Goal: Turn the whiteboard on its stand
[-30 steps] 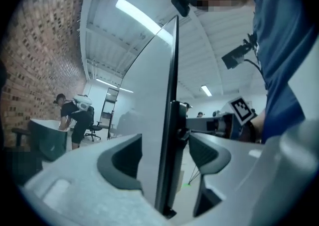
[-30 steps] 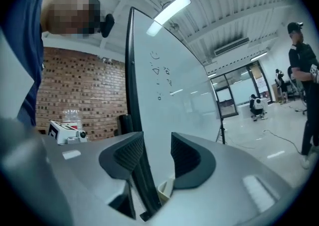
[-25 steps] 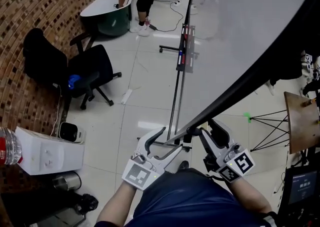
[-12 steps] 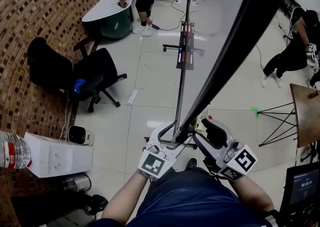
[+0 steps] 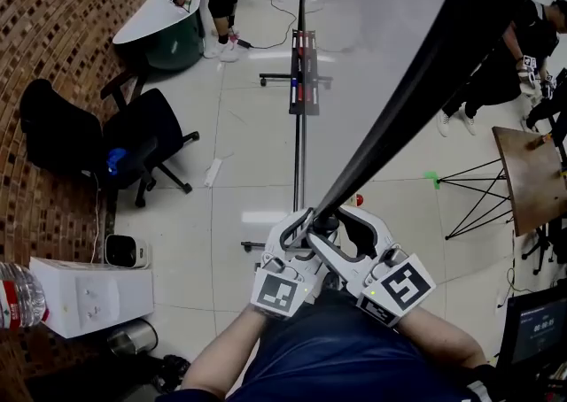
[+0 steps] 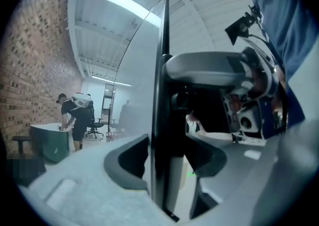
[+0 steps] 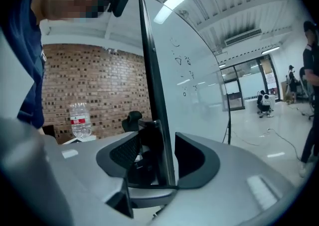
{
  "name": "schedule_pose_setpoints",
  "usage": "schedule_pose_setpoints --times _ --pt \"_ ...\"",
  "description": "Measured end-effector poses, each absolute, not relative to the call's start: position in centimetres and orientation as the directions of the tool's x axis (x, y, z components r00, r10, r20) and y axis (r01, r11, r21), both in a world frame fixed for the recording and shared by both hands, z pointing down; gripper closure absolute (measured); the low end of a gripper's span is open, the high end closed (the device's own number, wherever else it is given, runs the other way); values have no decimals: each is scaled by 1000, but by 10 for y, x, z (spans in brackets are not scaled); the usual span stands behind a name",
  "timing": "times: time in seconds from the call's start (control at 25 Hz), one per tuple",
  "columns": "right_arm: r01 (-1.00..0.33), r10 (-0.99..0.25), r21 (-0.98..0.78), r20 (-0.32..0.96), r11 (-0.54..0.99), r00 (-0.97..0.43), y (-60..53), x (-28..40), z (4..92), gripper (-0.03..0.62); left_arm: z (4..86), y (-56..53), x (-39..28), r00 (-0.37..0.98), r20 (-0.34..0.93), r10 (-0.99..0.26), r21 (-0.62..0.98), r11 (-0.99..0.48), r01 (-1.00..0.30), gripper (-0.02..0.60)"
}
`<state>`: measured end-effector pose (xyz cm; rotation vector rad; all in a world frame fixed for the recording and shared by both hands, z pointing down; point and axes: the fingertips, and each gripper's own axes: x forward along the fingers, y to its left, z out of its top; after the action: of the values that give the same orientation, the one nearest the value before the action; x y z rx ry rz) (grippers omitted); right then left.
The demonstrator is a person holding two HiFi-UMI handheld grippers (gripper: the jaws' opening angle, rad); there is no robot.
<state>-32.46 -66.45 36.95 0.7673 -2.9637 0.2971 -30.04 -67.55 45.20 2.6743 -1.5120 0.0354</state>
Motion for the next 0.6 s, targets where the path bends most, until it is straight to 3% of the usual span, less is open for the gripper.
schedule_pose_setpoints --times 0.2,0.6 --pt "-578 -570 -112 100 808 -816 -663 -323 380 411 451 -674 -297 488 29 -872 98 -483 -870 370" --pt "-567 -565 -162 62 808 -823 -635 -315 391 421 458 -647 -294 477 53 -877 86 -472 -878 374"
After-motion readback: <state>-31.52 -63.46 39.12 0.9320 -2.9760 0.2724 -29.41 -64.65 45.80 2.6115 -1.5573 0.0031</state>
